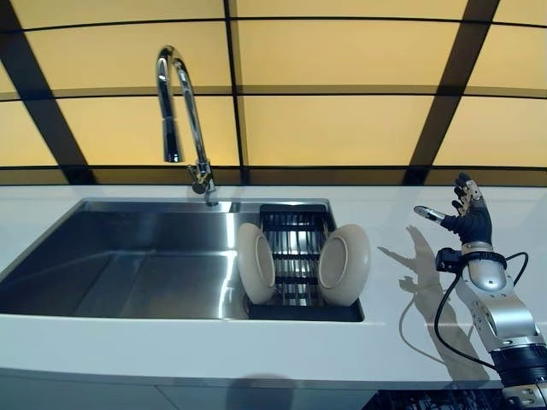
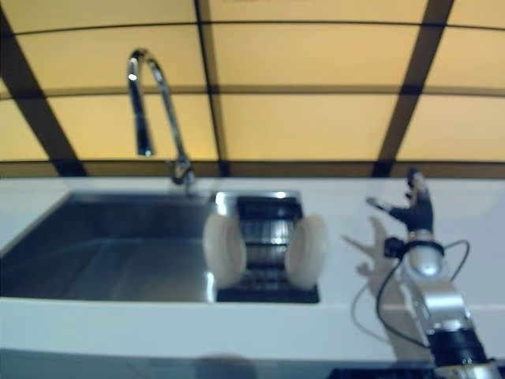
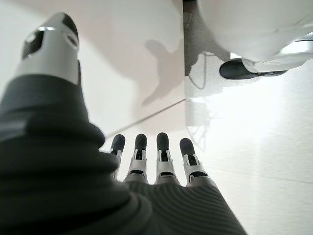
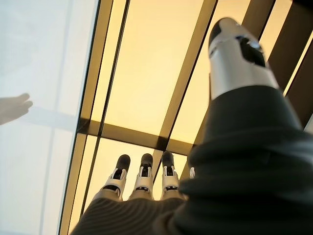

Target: Take plates into dishwasher

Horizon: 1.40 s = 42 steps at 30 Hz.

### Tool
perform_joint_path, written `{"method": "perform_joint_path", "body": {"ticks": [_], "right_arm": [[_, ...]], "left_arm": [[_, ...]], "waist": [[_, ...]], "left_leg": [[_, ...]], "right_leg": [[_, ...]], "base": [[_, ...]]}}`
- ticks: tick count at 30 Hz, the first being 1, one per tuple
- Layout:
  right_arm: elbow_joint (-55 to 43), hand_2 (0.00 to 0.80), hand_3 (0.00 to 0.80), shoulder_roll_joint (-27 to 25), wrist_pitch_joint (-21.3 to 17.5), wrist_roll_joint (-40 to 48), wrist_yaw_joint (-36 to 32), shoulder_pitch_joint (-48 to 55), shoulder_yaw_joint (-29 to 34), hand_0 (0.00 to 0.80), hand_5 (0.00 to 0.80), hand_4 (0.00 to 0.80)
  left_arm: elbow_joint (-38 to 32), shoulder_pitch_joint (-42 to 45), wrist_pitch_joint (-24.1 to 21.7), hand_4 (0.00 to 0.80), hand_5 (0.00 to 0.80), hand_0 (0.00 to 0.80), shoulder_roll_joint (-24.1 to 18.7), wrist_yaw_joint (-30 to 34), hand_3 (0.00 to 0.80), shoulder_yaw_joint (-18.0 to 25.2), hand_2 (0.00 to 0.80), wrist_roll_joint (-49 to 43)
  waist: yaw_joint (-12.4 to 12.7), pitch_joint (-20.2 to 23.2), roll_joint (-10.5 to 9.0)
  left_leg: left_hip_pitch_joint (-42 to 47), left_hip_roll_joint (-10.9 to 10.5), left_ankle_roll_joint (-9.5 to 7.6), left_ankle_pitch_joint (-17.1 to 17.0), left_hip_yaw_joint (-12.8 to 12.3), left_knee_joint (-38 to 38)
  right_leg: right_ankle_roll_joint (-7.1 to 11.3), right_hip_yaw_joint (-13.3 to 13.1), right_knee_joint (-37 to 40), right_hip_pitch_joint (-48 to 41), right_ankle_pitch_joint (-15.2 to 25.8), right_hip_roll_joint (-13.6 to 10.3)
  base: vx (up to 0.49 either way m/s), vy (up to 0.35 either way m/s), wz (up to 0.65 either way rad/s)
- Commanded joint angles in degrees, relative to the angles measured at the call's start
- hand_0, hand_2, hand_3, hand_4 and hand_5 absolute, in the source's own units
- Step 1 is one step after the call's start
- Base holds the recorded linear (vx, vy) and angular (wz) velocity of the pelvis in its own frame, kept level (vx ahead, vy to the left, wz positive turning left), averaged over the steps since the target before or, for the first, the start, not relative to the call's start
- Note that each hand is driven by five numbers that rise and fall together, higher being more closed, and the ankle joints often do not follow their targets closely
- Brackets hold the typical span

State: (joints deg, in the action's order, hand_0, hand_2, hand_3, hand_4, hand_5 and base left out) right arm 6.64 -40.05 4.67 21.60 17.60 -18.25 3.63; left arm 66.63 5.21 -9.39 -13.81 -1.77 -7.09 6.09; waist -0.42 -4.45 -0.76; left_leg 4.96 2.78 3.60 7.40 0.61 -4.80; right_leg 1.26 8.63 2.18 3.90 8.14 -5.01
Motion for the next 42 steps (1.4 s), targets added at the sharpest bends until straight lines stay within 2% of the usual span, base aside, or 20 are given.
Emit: {"method": "perform_joint_path", "body": {"ticks": [1, 6, 12, 18, 26, 31, 32, 34, 37, 40, 42], "right_arm": [[-1.6, 0.000, 0.000, -2.3, 0.1, 2.4, -1.5, -3.8, 0.2, 0.000, 0.000, 0.000], [-0.9, 0.000, 0.000, -2.8, 1.2, 4.8, -6.2, -3.2, 0.8, 0.000, 0.000, 0.000], [1.7, 0.000, 0.000, -4.2, 4.7, 7.0, -10.5, -4.7, 0.2, 0.000, 0.000, 0.000], [10.8, 0.000, 0.000, -9.9, 12.6, 15.0, -16.1, -11.5, -0.8, 0.000, 0.000, 0.000], [21.7, 0.000, 0.000, -18.9, 21.1, 16.4, -23.5, -19.8, -4.6, 0.000, 0.000, 0.000], [26.9, 0.000, 0.000, -23.8, 30.2, 19.1, -31.5, -27.0, -9.0, 0.000, 0.000, 0.000], [27.4, 0.000, 0.000, -24.2, 31.1, 19.4, -32.9, -27.5, -9.5, 0.000, 0.000, 0.000], [27.4, 0.000, 0.000, -25.1, 34.1, 19.3, -38.1, -28.3, -11.4, 0.000, 0.000, 0.000], [25.0, 0.000, 0.000, -25.4, 35.1, 17.7, -43.1, -26.1, -11.4, 0.000, 0.000, 0.000], [20.6, 0.000, 0.000, -24.9, 34.5, 18.9, -44.5, -22.1, -10.0, 0.000, 0.000, 0.000], [16.4, 0.000, 0.000, -23.9, 35.2, 21.0, -43.0, -19.3, -8.4, 0.000, 0.000, 0.000]], "left_arm": [[0.9, -0.6, -1.0, 0.000, 0.000, 0.000, -2.2, -1.1, 0.000, -1.6, 0.000, -1.9], [2.1, -1.8, 0.4, 0.000, 0.000, 0.000, -3.3, -1.8, 0.000, -0.7, 0.000, -0.7], [2.0, -4.4, 0.2, 0.000, 0.000, 0.000, -5.3, -1.0, 0.000, -1.4, 0.000, 1.2], [0.9, -5.7, 1.3, 0.000, 0.000, 0.000, -6.0, -0.1, 0.000, -3.3, 0.000, 2.1], [2.8, -4.9, 2.2, 0.000, 0.000, 0.000, -6.8, -0.8, 0.000, -4.6, 0.000, 2.6], [3.6, -4.8, 2.4, 0.000, 0.000, 0.000, -7.3, -1.1, 0.000, -4.0, 0.000, 2.9], [3.8, -4.8, 2.3, 0.000, 0.000, 0.000, -7.4, -1.0, 0.000, -3.9, 0.000, 2.9], [3.7, -5.0, 2.0, 0.000, 0.000, 0.000, -7.5, -0.6, 0.000, -3.7, 0.000, 2.7], [3.4, -4.8, 1.4, 0.000, 0.000, 0.000, -7.4, -0.5, 0.000, -3.7, 0.000, 2.5], [2.8, -5.0, 0.8, 0.000, 0.000, 0.000, -7.3, -0.5, 0.000, -4.1, 0.000, 2.3], [2.6, -5.3, 0.6, 0.000, 0.000, 0.000, -7.2, -0.6, 0.000, -4.3, 0.000, 2.4]], "waist": [[1.8, -0.2, -3.79], [0.8, 1.3, -3.29], [0.1, 1.9, -3.34], [1.1, 2.0, -4.18], [2.0, 2.4, -5.50], [2.0, 2.8, -6.22], [1.9, 2.9, -6.33], [1.6, 3.1, -6.53], [1.1, 3.3, -6.55], [0.2, 3.2, -6.57], [-0.5, 3.1, -6.55]], "left_leg": [[-2.7, -0.6, 1.79, -7.2, -2.0, 2.6], [0.2, -0.9, 0.84, -7.7, -3.8, 7.8], [1.4, -1.6, -0.06, -7.2, -4.6, 9.1], [2.1, -2.0, -0.79, -6.2, -5.4, 8.8], [2.4, -2.0, -0.85, -6.1, -5.4, 8.8], [2.4, -2.1, -0.79, -6.1, -5.9, 8.7], [2.4, -2.1, -0.79, -6.1, -6.0, 8.6], [2.4, -2.3, -0.86, -6.0, -6.3, 8.4], [2.2, -2.4, -1.02, -6.0, -6.7, 8.3], [2.3, -2.5, -1.31, -5.8, -7.2, 8.2], [2.3, -2.7, -1.51, -5.5, -7.6, 7.8]], "right_leg": [[3.80, 0.6, 1.5, -7.6, -3.8, -0.6], [5.10, 1.0, 1.8, -6.6, -2.7, -0.7], [5.87, 1.0, 0.8, -5.7, -2.6, -1.3], [6.33, 1.4, 0.2, -6.0, -2.6, -2.2], [6.46, 1.4, 0.4, -6.8, -2.4, -2.1], [6.32, 1.1, 0.2, -7.0, -2.7, -2.1], [6.31, 1.1, 0.2, -7.0, -2.7, -2.2], [6.43, 0.9, 0.1, -7.0, -2.7, -2.4], [6.65, 0.6, 0.0, -6.7, -2.4, -2.6], [6.99, 0.1, -0.3, -6.0, -2.0, -2.9], [7.34, -0.4, -0.6, -5.4, -1.5, -3.2]], "base": [[0.000, 0.149, -0.01], [0.022, 0.117, -0.04], [0.032, 0.062, -0.07], [0.004, 0.009, 0.02], [0.000, 0.004, 0.00], [-0.020, 0.050, -0.07], [-0.037, 0.056, -0.13], [-0.062, 0.069, -0.05], [-0.058, 0.054, -0.03], [-0.076, 0.067, -0.09], [-0.074, 0.059, -0.16]]}}
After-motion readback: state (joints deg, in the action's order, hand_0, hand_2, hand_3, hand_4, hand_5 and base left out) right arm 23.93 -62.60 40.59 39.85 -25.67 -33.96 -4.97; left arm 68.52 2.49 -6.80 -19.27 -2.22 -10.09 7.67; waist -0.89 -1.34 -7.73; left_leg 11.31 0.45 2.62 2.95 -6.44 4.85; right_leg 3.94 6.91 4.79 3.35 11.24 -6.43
